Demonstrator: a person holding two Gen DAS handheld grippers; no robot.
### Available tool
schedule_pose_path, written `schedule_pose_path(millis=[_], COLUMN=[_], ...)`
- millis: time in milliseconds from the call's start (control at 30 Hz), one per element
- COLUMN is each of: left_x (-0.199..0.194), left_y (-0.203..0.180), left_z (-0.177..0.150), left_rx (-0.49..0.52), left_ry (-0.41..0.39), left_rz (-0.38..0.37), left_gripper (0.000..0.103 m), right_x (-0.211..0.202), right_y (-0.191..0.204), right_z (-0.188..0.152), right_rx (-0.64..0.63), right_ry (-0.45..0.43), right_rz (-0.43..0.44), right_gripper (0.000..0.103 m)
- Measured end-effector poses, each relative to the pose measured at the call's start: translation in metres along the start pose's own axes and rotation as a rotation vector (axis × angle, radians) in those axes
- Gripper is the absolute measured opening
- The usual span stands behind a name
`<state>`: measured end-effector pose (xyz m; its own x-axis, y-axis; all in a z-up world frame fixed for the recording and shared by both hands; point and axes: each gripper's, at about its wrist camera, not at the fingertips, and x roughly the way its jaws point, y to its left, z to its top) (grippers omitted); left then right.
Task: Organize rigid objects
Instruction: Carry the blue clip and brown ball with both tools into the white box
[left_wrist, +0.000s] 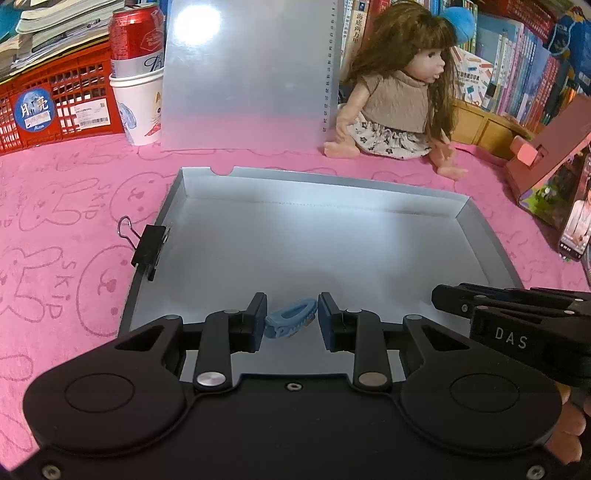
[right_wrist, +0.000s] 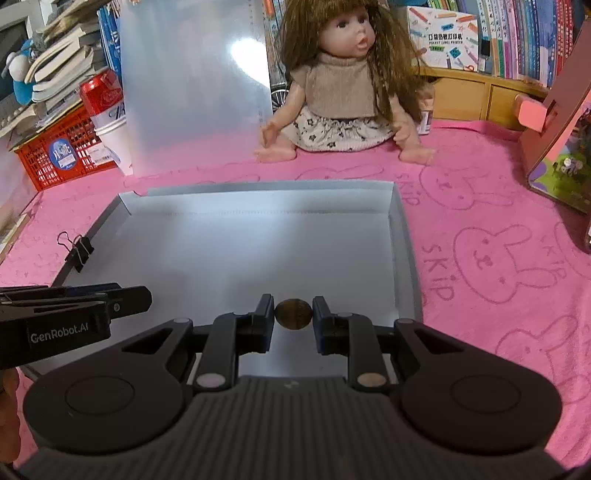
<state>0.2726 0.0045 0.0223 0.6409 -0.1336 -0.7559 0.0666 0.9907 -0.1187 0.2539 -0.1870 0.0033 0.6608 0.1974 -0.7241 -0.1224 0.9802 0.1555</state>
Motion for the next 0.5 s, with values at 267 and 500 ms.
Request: schedule_pose_path(millis=[267, 500], left_x=[0.0045, 0.0039], left_y=[-0.0027, -0.0032], left_z=[-0.0014, -0.0030], left_rx=[0.017, 0.021], left_ry=[-0.007, -0.017], left_rz=[0.008, 0.003], left_gripper=[0.029, 0.029], right_x=[0.0040, 0.0040], right_y=[0.0058, 0.0077], right_z=[0.0010, 0.0000], right_rx=[-0.024, -0.034], right_ry=[0.011, 0.006], right_rz=[-0.012, -0.020], right_gripper=[0.026, 0.031])
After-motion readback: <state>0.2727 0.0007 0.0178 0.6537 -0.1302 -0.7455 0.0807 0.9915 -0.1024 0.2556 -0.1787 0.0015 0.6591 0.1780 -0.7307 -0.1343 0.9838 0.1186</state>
